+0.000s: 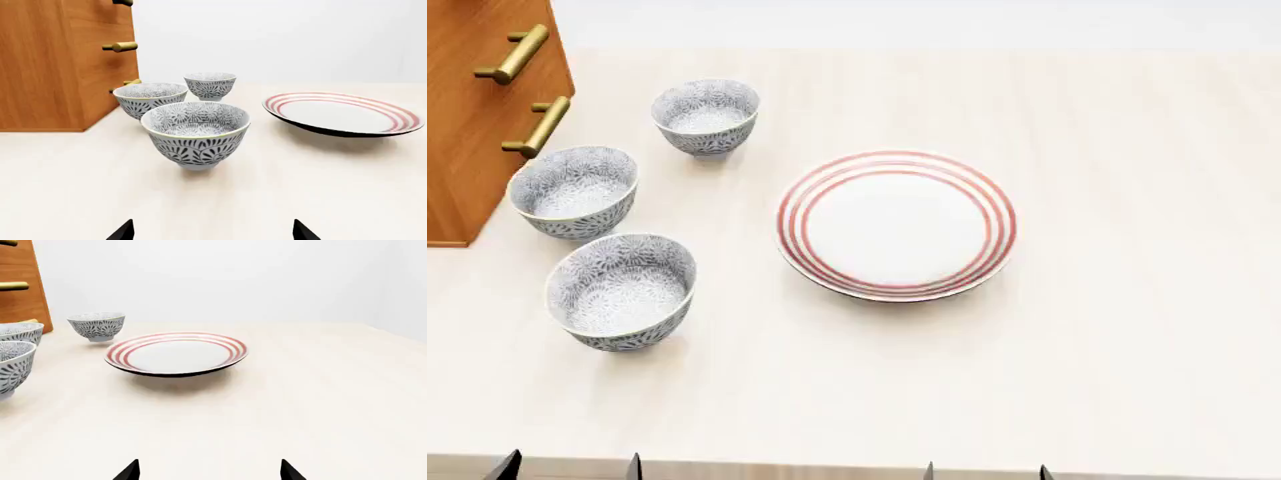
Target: Put the bowl at the front on the plate.
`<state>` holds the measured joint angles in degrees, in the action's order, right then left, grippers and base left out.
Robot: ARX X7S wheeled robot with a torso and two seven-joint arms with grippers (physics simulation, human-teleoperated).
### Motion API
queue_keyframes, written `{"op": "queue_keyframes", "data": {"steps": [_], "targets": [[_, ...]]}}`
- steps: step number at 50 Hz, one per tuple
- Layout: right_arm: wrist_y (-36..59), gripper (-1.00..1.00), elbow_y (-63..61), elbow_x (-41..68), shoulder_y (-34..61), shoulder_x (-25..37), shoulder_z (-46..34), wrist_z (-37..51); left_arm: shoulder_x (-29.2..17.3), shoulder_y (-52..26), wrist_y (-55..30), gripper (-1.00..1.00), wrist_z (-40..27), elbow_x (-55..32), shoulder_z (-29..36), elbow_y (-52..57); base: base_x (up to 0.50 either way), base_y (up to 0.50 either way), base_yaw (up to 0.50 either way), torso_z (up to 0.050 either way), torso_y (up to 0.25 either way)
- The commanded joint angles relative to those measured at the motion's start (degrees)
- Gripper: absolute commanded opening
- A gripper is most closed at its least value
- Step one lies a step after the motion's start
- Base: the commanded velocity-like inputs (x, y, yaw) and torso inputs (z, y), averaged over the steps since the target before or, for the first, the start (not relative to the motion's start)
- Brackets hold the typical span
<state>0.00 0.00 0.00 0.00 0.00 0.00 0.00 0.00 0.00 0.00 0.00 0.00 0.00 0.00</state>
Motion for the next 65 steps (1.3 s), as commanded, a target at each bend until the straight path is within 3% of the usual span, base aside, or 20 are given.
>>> {"op": "queue_keyframes", "data": {"steps": [1,5,21,25,28,34,45,50,52,53,54,58,59,61,65], "targets": [[-0.1,1.0,0.0,0.9,-0.1,0.9,-1.1,1.1,-0.9,0.1,-0.3,1.0,-1.0,-0.9,1.0,0.4,0.0,0.0,0.0,0.0,0.0],[2.6,1.0,0.4,0.3,0.8,1.7,-2.4,3.1,-1.8,0.9,3.8,1.0,-2.4,-0.5,2.5,-1.8,0.0,0.0,0.0,0.0,0.0],[2.6,1.0,2.3,2.3,1.8,3.4,-4.0,5.7,-3.7,-0.1,2.8,1.0,-5.6,-0.4,5.1,-1.9,0.0,0.0,0.0,0.0,0.0],[2.3,1.0,3.3,2.6,2.9,3.3,-4.0,6.8,-4.1,-0.7,4.4,1.0,-5.7,0.1,6.1,-5.4,0.0,0.0,0.0,0.0,0.0],[3.2,1.0,2.5,8.9,2.9,2.6,-0.8,6.2,-4.7,-1.4,2.5,1.0,-6.7,2.4,7.4,-7.6,0.0,0.0,0.0,0.0,0.0],[5.4,1.0,0.0,7.9,1.9,4.0,-2.8,6.9,-4.9,-1.6,4.3,1.0,-7.6,2.8,8.2,-9.3,0.0,0.0,0.0,0.0,0.0],[17.6,1.0,-24.0,12.9,-3.2,7.2,-1.4,9.8,-5.9,-1.3,-0.7,1.0,-6.7,2.7,10.3,-0.5,0.0,0.0,0.0,0.0,0.0],[32.3,1.0,-36.2,14.4,0.5,9.7,-1.8,12.8,-7.0,-2.3,-3.2,1.0,-4.6,0.7,10.5,3.2,0.0,0.0,0.0,0.0,0.0],[38.0,1.0,-41.4,15.4,3.3,10.7,-1.6,13.8,-6.8,-3.5,-20.4,1.0,-4.6,3.8,12.9,20.4,0.0,0.0,0.0,0.0,0.0],[39.8,1.0,-42.5,15.4,4.2,10.9,-1.7,14.4,-7.0,-3.5,-22.5,1.0,-5.0,4.4,13.2,24.1,0.0,0.0,0.0,0.0,0.0],[42.8,1.0,-43.9,15.6,6.1,11.4,-2.0,14.9,-6.1,-5.3,-30.9,1.0,-2.9,1.0,11.9,30.0,0.0,0.0,0.0,0.0,0.0],[49.4,1.0,-46.2,17.7,10.4,11.5,-1.0,15.8,-6.3,-6.7,-35.2,1.0,-2.9,0.6,11.5,33.0,0.0,0.0,0.0,0.0,0.0],[53.0,1.0,-47.2,19.0,13.2,11.5,-0.5,16.1,-6.2,-9.9,-41.3,1.0,-2.7,0.8,11.7,36.5,0.0,0.0,0.0,0.0,0.0],[56.7,1.0,-48.2,20.2,16.2,11.4,0.0,16.6,-6.0,-10.7,-42.7,1.0,-2.4,0.2,11.5,37.4,0.0,0.0,0.0,0.0,0.0],[62.2,1.0,-50.1,21.3,21.1,12.0,-0.5,17.4,-5.2,-17.9,-54.5,1.0,-1.3,-1.1,11.4,42.1,0.0,0.0,0.0,0.0,0.0]]}}
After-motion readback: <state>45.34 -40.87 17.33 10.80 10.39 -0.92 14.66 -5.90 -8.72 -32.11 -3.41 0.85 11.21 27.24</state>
